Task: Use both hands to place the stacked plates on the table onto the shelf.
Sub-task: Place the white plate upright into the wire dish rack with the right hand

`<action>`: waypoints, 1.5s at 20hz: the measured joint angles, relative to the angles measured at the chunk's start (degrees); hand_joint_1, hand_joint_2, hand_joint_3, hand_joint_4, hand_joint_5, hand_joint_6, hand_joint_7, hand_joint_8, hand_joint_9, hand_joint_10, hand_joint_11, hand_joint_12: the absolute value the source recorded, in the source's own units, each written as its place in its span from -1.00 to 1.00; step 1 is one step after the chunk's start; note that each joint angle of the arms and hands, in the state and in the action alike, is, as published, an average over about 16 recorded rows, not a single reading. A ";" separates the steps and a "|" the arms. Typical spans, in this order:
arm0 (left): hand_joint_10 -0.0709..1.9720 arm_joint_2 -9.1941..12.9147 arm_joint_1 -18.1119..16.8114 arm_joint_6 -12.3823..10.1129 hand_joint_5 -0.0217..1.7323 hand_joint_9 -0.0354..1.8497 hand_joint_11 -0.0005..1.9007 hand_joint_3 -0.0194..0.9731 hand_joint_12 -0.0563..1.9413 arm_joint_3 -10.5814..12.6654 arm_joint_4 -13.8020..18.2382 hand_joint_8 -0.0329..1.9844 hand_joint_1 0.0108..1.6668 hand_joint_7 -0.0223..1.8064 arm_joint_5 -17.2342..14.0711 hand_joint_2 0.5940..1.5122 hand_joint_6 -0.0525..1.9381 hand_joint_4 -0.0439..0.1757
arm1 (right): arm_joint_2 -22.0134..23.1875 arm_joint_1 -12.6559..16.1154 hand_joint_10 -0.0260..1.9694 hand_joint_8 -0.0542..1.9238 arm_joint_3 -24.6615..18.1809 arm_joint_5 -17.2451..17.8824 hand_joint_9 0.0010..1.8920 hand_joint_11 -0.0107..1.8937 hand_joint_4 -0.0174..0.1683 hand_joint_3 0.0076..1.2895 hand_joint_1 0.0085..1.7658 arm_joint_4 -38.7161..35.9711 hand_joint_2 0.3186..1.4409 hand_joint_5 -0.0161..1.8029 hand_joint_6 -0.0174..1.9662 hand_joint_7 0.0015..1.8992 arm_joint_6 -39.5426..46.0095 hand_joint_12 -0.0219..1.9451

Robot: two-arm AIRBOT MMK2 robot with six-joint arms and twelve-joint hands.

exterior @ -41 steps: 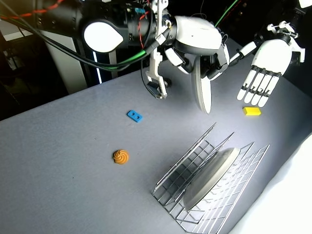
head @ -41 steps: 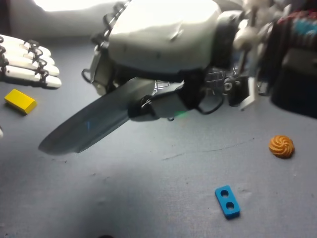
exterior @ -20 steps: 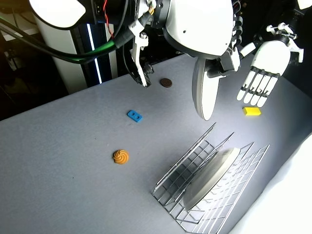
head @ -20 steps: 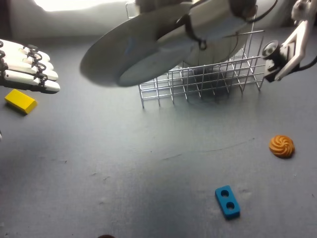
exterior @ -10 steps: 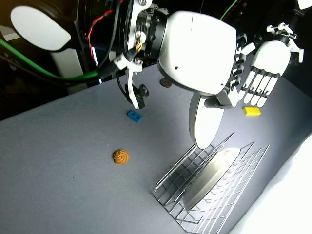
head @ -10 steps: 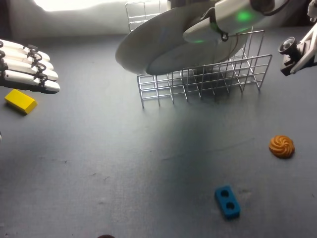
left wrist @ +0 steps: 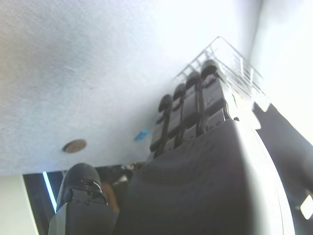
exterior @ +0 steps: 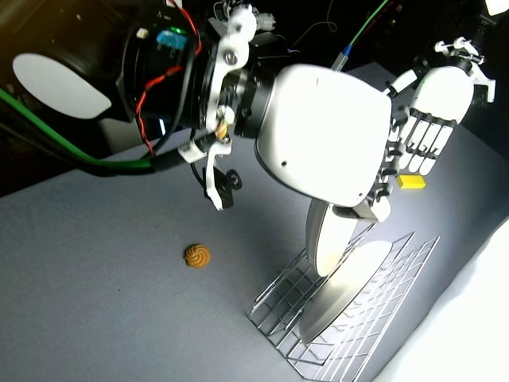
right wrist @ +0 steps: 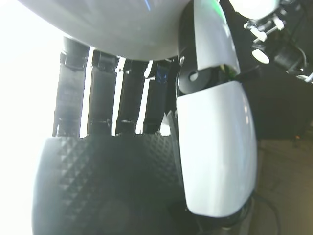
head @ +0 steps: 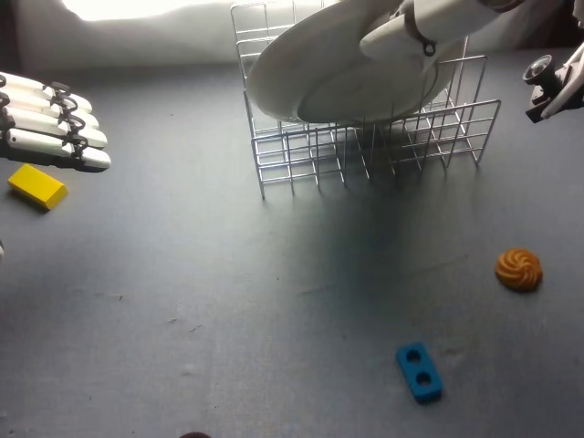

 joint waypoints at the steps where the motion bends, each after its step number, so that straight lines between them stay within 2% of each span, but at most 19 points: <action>1: -0.93 0.00 0.00 0.00 -0.95 -0.94 -0.98 -0.92 -0.94 0.00 0.00 -0.98 -0.99 -0.95 0.00 0.02 -0.93 -0.60 | -0.26 -0.27 -0.04 -0.15 0.54 0.17 0.16 -0.17 -0.90 -0.99 0.41 0.08 0.16 0.15 -0.35 0.24 0.01 0.47; 26: -0.93 0.00 -0.37 0.01 -0.95 -0.94 -0.98 -0.92 -0.94 -0.23 0.01 -0.98 -0.99 -0.96 -0.03 0.01 -0.93 -0.60 | -8.46 -8.62 -0.26 -0.23 11.19 7.87 0.20 -0.17 -0.98 -0.99 0.39 0.82 0.15 0.12 -0.35 0.23 -2.23 0.37; 30: -0.93 0.00 -0.36 0.02 -0.95 -0.94 -0.98 -0.92 -0.94 -0.27 0.01 -0.98 -0.99 -0.96 -0.04 0.01 -0.93 -0.60 | -9.18 -9.74 -0.33 -0.34 11.84 9.31 0.20 -0.18 -0.98 -0.99 0.37 0.74 0.15 0.11 -0.35 0.24 -2.40 0.35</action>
